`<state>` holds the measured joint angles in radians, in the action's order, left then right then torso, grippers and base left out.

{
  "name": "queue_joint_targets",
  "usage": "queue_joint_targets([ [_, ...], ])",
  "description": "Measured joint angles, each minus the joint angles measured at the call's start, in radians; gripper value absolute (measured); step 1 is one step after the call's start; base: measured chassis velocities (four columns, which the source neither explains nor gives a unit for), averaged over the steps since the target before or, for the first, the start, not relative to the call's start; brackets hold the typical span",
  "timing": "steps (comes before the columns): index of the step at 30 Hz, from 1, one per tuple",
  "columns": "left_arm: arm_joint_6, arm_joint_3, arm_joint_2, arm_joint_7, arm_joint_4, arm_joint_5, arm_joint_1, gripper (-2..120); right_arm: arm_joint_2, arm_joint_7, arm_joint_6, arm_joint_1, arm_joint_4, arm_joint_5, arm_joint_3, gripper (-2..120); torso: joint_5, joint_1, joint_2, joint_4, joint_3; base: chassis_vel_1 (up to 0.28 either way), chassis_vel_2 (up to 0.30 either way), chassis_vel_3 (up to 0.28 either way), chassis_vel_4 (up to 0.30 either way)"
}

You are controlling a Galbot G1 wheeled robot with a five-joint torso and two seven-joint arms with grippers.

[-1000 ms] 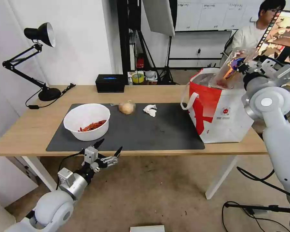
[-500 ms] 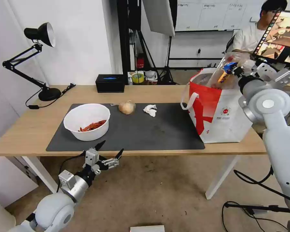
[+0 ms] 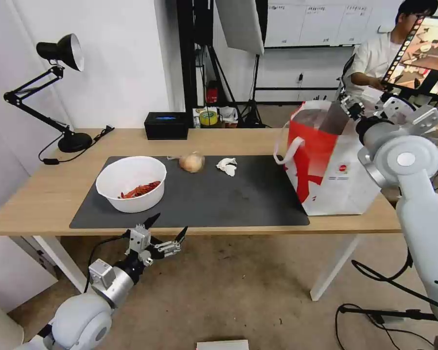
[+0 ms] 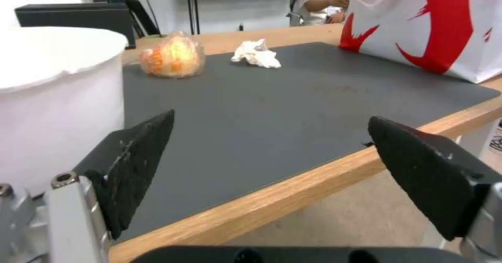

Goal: Pick up the trash from the table and place it into the takeout bag.

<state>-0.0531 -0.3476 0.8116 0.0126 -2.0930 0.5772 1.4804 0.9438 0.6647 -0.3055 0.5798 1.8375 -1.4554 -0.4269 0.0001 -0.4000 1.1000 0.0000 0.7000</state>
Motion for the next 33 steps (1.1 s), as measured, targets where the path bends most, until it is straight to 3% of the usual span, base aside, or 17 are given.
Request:
queue_joint_targets([
  [2,0.0,-0.005,0.001,0.0,-0.001,0.0,0.003,100,-0.003,-0.016,0.0,0.004,0.007,0.0,-0.001,82,0.0,0.0,0.0,0.0,0.0,0.0,0.0,0.0,0.0],
  [5,0.0,-0.044,0.004,0.001,-0.011,0.001,0.019,100,-0.059,-0.153,0.005,0.036,0.101,-0.014,0.016,96,-0.0001,0.0,0.0,-0.0001,0.0,0.0,0.0,0.0,0.0],
  [10,0.0,-0.063,0.002,0.004,-0.014,0.002,0.027,100,-0.125,-0.262,-0.015,0.066,0.193,-0.008,0.06,100,-0.0003,0.0,0.0,0.0001,0.0,0.0,0.0,0.0,0.0],
  [13,-0.007,-0.075,0.006,0.007,-0.01,-0.004,0.034,100,-0.215,-0.387,-0.08,0.19,0.298,0.134,0.098,100,0.0,0.0,0.0,0.0,0.0,0.0,0.0,0.0,0.0],
  [14,-0.007,-0.075,0.006,0.007,-0.01,-0.004,0.034,100,-0.215,-0.387,-0.08,0.19,0.298,0.134,0.098,100,0.0,0.0,0.0,0.0,0.0,0.0,0.0,0.0,0.0],
  [17,-0.031,-0.105,0.021,0.022,0.012,-0.021,0.05,100,-0.267,-0.504,-0.069,0.355,0.363,0.312,0.087,100,-0.0001,0.0,0.0,-0.0003,0.0,0.0,0.0,0.0,0.0],
  [23,-0.079,-0.152,0.045,0.043,0.05,-0.048,0.088,100,-0.258,-0.57,0.035,0.586,0.417,0.497,0.076,100,0.0001,0.0,0.0,0.0,0.0,0.0,0.0,0.0,0.0],
  [27,-0.089,-0.164,0.052,0.043,0.057,-0.049,0.098,100,-0.239,-0.576,0.096,0.659,0.414,0.575,0.079,100,-0.0004,0.0,0.0,0.0,0.0,0.0,0.0,0.0,0.0],
  [29,-0.106,-0.185,0.059,0.043,0.069,-0.049,0.112,100,-0.201,-0.582,0.215,0.758,0.384,0.684,0.084,100,0.0,0.0,0.0,0.0,0.0,0.0,0.0,0.0,0.0],
  [31,-0.108,-0.186,0.059,0.043,0.071,-0.049,0.114,100,-0.199,-0.582,0.222,0.763,0.381,0.689,0.084,100,0.0,0.0,0.0,0.0,0.0,0.0,0.0,0.0,0.0],
  [33,-0.131,-0.197,0.064,0.042,0.093,-0.048,0.124,100,-0.16,-0.583,0.316,0.841,0.337,0.765,0.089,100,-0.0001,0.0,0.0,0.0,0.0,0.0,0.0,0.0,0.0],
])
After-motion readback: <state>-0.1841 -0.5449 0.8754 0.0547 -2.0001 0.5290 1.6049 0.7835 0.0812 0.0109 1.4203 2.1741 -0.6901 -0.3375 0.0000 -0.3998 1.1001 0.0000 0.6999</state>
